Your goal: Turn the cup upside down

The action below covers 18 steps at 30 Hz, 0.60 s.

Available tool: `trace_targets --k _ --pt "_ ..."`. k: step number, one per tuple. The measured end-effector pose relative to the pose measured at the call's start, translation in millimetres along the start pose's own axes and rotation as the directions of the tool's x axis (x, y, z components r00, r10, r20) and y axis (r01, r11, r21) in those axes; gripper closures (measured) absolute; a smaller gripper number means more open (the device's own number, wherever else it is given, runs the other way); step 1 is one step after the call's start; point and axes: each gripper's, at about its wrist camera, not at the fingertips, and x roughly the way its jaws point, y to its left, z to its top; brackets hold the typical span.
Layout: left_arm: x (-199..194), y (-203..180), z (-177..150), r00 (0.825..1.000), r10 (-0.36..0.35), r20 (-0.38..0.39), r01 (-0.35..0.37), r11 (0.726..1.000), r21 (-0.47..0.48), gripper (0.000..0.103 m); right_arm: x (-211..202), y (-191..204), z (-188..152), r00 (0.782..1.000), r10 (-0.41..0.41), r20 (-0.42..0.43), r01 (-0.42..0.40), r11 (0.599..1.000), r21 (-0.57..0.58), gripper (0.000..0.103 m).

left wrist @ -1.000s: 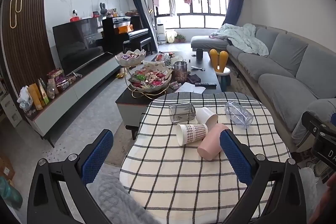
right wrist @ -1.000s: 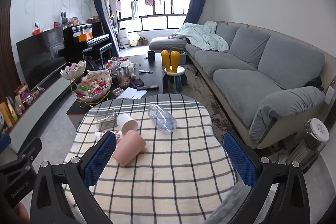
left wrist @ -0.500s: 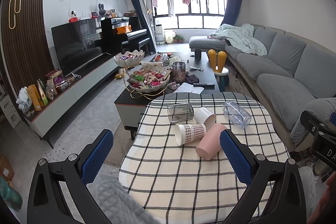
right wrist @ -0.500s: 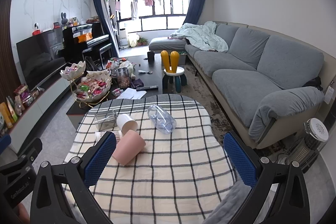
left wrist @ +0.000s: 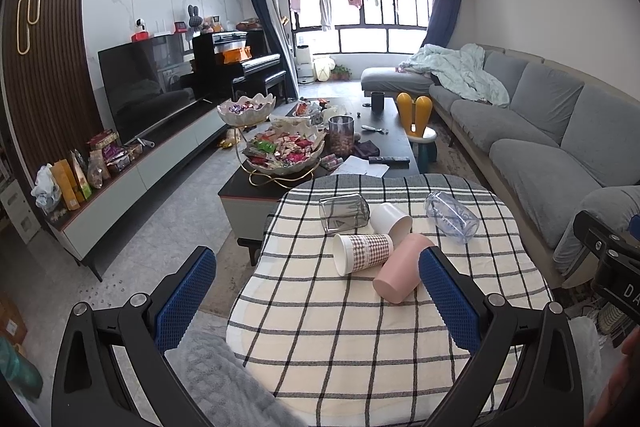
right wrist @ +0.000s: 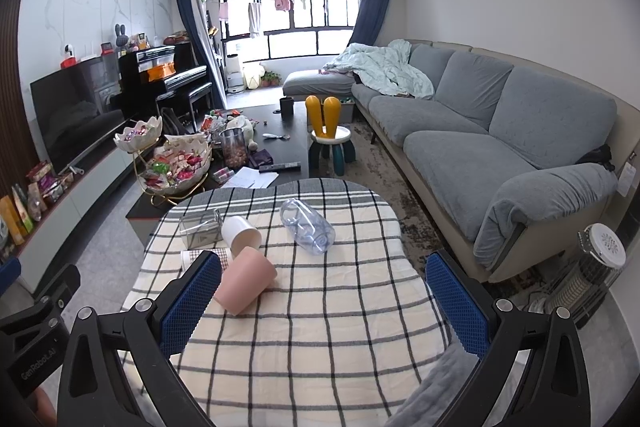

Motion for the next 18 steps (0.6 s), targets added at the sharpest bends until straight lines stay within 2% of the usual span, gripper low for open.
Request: trace_targets --k 18 --pt "4.2 5.9 -3.6 1.0 0.001 -0.001 -0.001 1.0 0.001 0.0 -0.6 -1.7 3.3 1.0 -0.001 -0.001 0.001 1.0 0.002 0.0"
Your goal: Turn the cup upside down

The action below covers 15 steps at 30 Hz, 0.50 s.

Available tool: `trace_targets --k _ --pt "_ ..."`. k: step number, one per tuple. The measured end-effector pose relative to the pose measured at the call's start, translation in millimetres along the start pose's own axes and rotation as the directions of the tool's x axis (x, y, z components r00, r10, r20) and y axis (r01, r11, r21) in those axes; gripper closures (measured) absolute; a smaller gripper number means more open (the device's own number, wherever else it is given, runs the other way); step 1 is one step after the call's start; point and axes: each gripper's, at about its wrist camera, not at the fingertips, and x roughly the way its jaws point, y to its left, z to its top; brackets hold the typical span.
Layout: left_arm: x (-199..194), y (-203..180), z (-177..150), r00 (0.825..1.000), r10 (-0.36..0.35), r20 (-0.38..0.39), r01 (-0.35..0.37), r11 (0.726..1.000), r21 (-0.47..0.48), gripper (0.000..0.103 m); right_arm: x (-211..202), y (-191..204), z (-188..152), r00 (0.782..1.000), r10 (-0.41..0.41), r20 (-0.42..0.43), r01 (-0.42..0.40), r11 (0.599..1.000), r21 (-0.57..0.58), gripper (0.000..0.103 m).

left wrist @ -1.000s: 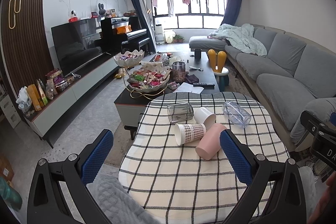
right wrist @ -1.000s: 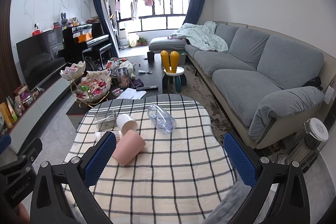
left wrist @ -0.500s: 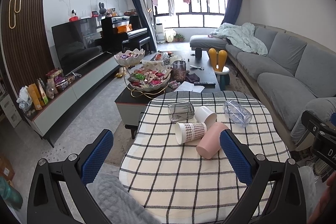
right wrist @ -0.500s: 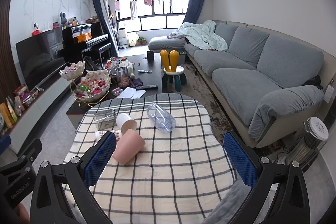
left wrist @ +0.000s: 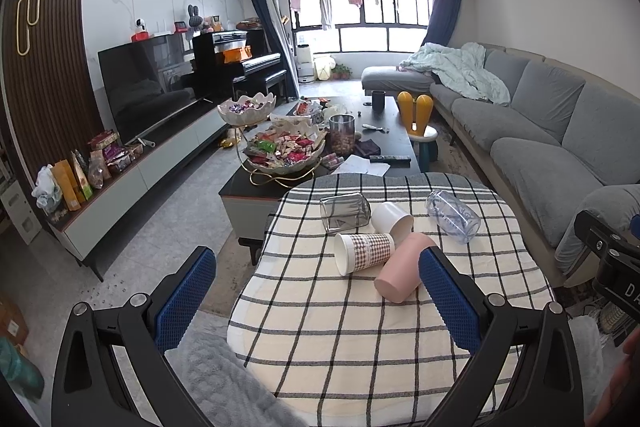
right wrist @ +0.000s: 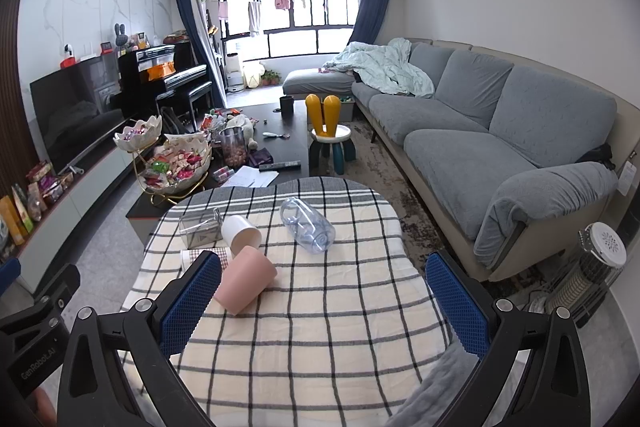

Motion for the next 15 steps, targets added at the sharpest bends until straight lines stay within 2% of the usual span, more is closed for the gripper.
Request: trace_targets --k 15 --pt "-0.1 -2.0 1.3 1.0 0.001 -0.002 -0.001 1.0 0.0 0.0 2.8 -0.3 -0.8 1.0 0.0 0.002 0.0 1.0 0.001 0.0"
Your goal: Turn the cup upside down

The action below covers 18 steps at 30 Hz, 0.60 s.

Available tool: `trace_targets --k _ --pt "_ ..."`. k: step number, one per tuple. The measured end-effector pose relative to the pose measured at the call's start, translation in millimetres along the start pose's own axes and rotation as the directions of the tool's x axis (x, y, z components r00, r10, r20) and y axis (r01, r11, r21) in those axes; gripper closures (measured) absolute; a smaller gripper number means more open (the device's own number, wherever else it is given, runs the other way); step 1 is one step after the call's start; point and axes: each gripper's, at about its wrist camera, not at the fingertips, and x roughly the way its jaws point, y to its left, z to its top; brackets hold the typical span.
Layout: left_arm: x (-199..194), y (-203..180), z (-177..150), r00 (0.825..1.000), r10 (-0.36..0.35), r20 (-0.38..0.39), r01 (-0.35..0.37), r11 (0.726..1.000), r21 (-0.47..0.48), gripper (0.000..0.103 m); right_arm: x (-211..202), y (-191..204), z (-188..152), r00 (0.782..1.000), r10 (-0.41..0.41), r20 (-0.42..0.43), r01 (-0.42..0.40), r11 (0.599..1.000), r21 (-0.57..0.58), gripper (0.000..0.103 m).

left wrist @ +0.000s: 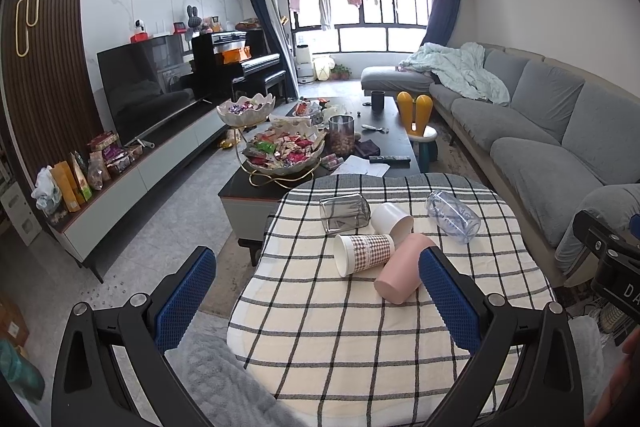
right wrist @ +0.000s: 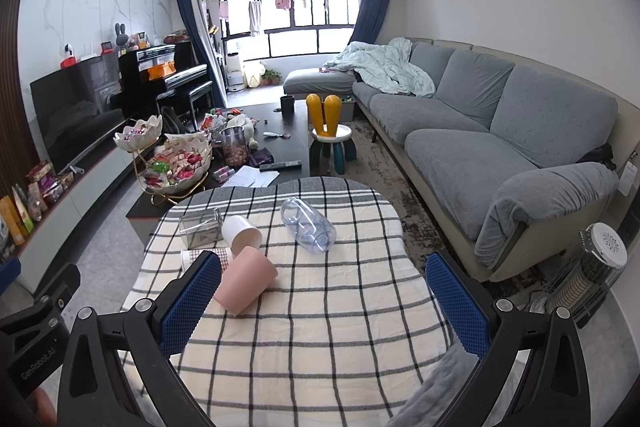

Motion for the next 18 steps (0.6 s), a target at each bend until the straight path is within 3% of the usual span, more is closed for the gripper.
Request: trace_targets --k 11,18 --pt "6.7 0.8 -2.2 1.0 0.001 -0.009 -0.001 1.0 -0.003 0.0 -4.4 -3.8 3.4 1.0 0.002 -0.007 -0.002 1.0 -0.008 0.0" --pt "28.9 13.1 0.5 0.999 0.024 -0.038 -0.025 0.999 -0.023 0.0 25.2 17.1 3.7 1.0 0.012 -0.013 -0.013 0.999 -0.033 0.0"
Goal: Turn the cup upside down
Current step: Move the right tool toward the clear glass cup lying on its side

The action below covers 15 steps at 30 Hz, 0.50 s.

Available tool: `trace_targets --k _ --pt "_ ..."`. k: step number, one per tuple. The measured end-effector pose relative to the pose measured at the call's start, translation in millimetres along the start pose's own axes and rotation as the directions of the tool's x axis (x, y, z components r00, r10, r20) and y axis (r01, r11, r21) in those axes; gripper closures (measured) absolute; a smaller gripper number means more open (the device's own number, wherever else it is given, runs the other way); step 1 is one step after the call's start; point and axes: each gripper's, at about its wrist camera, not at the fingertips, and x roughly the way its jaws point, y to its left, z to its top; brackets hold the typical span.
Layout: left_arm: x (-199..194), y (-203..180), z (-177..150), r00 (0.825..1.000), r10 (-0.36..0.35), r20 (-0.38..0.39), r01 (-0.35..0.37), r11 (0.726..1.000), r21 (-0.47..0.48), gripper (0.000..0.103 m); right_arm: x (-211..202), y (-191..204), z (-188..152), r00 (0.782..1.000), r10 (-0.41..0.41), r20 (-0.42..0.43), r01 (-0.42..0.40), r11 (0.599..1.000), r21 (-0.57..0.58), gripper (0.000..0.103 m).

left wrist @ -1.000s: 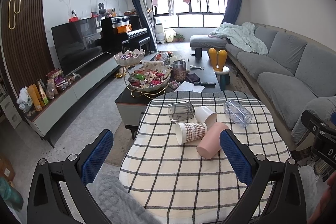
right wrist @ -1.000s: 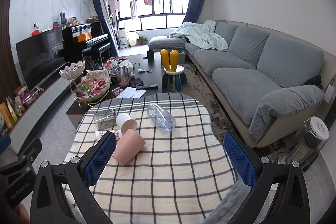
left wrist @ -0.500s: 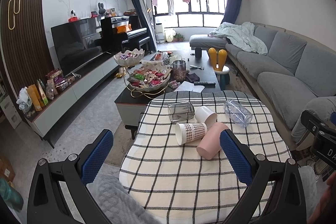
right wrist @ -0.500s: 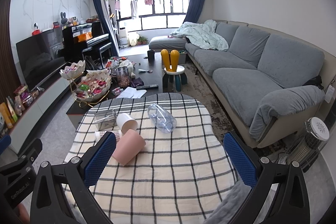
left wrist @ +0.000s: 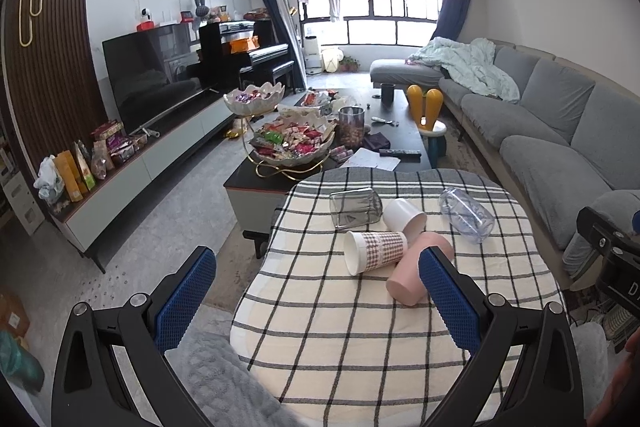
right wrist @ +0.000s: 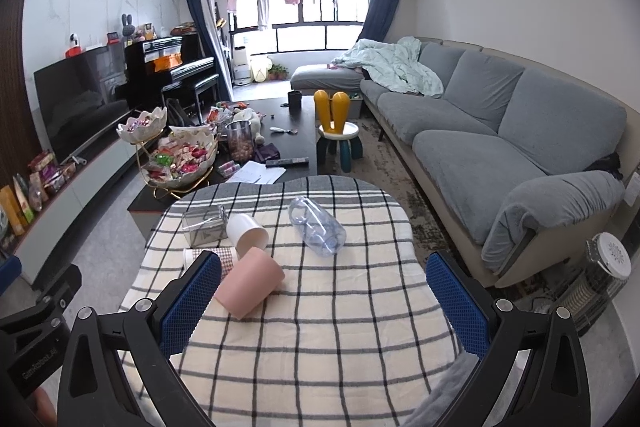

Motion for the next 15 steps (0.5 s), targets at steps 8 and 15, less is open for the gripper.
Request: trace_targets --k 8,15 --pt "36.9 18.4 16.1 0.999 0.033 -0.041 -0.035 0.999 -0.034 0.0 43.3 40.6 22.3 0.998 0.044 -0.034 -0.047 0.993 -0.108 0.0" --pt "94.3 40.1 24.3 0.986 0.11 -0.127 -0.125 0.985 -0.117 0.0 114.2 98.8 45.4 0.981 0.109 -0.163 -0.154 0.944 -0.293 0.001"
